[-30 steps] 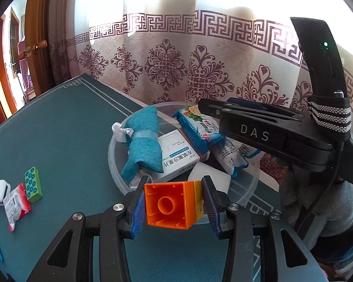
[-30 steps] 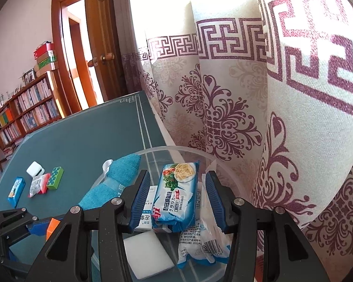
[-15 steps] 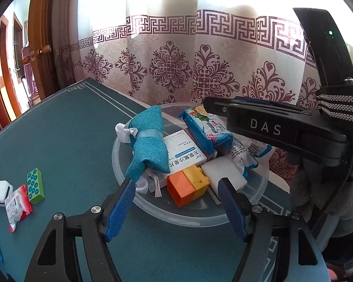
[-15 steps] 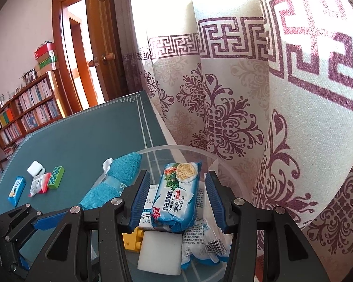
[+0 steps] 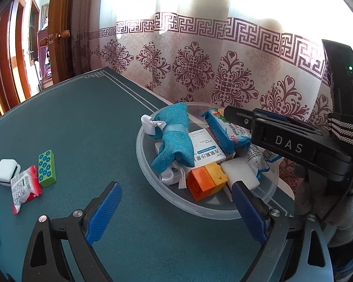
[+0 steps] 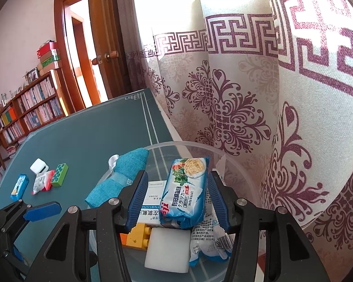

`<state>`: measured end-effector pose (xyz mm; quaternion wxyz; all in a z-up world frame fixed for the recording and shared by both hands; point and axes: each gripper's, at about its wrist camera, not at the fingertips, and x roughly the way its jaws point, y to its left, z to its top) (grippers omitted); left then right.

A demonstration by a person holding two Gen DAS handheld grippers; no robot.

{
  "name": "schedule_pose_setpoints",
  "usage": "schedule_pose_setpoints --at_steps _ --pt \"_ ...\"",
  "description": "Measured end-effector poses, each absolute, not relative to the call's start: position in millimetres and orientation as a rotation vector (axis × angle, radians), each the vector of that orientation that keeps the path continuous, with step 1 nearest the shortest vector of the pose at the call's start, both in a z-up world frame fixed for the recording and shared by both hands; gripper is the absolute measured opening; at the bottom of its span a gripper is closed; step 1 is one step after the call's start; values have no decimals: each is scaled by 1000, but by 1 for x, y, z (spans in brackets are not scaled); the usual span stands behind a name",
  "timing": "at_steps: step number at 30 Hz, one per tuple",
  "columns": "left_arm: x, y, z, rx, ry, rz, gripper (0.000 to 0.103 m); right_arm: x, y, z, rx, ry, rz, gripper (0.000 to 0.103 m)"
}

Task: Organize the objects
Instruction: 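Lower the orange toy block into the clear bowl and open the left tool, then move both tools back toward the white snack bag and green dotted block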

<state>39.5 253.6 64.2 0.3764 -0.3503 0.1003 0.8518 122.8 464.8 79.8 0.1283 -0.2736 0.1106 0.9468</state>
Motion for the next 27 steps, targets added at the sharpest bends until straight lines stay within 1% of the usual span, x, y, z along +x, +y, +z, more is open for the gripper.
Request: schedule_pose_setpoints --at_steps 2,8,18,27 --pt "37 249 64 -903 245 2194 97 124 463 80 -789 322 2762 62" --pt "30 233 66 -909 214 2255 99 123 452 80 -789 306 2801 62" --pt "14 203 67 -929 166 2356 99 123 426 79 -788 213 2840 63" --pt "-3 174 70 -950 107 2458 101 117 409 72 -831 181 2871 63"
